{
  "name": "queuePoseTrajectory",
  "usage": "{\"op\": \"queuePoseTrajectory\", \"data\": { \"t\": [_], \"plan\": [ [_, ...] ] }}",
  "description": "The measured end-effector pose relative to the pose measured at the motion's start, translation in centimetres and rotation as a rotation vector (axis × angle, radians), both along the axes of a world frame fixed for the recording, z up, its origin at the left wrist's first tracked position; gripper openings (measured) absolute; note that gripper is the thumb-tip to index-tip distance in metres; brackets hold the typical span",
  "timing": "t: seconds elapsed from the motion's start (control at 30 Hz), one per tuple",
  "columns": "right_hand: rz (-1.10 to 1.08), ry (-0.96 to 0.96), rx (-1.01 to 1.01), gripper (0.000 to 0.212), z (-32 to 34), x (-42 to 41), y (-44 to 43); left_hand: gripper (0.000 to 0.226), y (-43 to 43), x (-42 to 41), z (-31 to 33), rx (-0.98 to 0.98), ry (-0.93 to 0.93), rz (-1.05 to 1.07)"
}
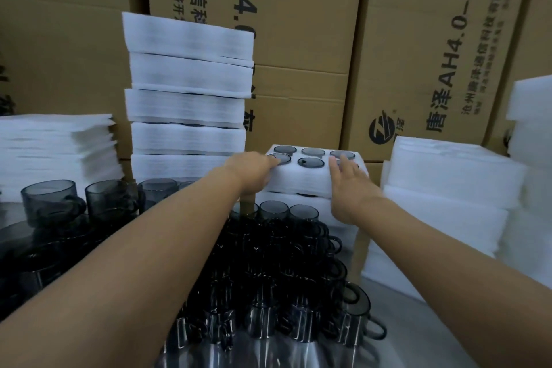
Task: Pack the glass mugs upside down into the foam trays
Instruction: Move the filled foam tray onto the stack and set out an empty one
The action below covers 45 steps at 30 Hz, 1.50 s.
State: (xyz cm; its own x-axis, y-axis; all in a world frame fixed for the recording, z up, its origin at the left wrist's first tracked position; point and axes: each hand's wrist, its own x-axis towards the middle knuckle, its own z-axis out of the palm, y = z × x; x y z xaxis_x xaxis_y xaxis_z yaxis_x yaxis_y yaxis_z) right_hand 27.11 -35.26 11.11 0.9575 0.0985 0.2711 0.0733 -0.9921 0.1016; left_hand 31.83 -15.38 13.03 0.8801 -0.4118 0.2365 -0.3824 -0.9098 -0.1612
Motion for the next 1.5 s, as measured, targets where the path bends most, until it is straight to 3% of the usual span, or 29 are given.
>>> {"op": "queuePoseTrajectory", "data": {
  "t": [0.07, 0.17, 0.27, 0.37, 0.47, 0.53, 0.67, 0.9, 1.07, 1.17, 1.23, 1.33, 1.37, 1.43, 1.5],
  "plan": [
    [0.161, -0.107, 0.073, 0.075, 0.2, -1.7, 0.3, 0.062, 0.6, -1.0, -0.4, 0.026, 0.074, -0.015],
    [0.322, -0.468, 0.039, 0.063, 1.4, -4.6, 0.0, 0.059, 1.2, -2.5, -0.6, 0.129, 0.026, -0.054],
    [0.145, -0.728, 0.021, 0.045, 3.5, -6.2, -1.7, 0.051, 1.3, -4.5, -0.3, 0.154, -0.005, -0.088],
    [-0.255, -0.507, 0.131, 0.048, 5.2, -6.7, -4.0, 0.045, 1.0, -6.7, 0.2, 0.164, -0.009, -0.121],
    [-0.341, -0.230, 0.188, 0.062, 4.9, -6.3, -5.0, 0.043, 0.3, -9.1, 0.6, 0.137, 0.002, -0.141],
    [-0.299, -0.208, 0.154, 0.065, 4.1, -5.9, -5.1, 0.040, 0.0, -10.5, 0.4, 0.052, -0.005, -0.164],
    [-0.307, -0.372, 0.092, 0.069, 3.6, -6.2, -5.1, 0.038, 0.0, -12.9, -0.8, -0.207, 0.003, -0.196],
    [-0.018, -0.621, 0.306, 0.030, 3.9, -8.9, -4.3, 0.035, 3.4, -16.5, -0.9, -0.404, 0.000, -0.219],
    [0.339, -0.798, 0.510, 0.020, 2.3, -15.2, -1.7, 0.046, 6.5, -20.7, -0.8, -0.907, -0.015, -0.165],
    [0.543, -0.793, 0.560, 0.016, -0.8, -20.0, 0.0, 0.052, 8.1, -23.8, -2.1, -1.161, -0.004, -0.101],
    [0.641, -0.763, 0.580, 0.012, -3.3, -22.5, 0.7, 0.042, 8.8, -25.7, -3.1, -1.252, 0.015, -0.055],
    [0.772, -0.688, 0.621, 0.013, -6.6, -25.4, 1.5, 0.049, 9.4, -28.3, -5.1, -1.295, 0.044, 0.005],
    [0.810, -0.674, 0.626, 0.014, -7.5, -25.9, 1.5, 0.046, 9.4, -29.3, -5.8, -1.275, 0.041, 0.017],
    [0.862, -0.652, 0.632, 0.013, -8.8, -26.5, 1.4, 0.020, 9.5, -31.4, -6.9, -1.206, 0.056, 0.009],
    [0.904, -0.648, 0.630, 0.011, -9.9, -26.8, 1.1, 0.027, 9.6, -33.4, -7.9, -1.171, 0.076, -0.017]
  ]
}}
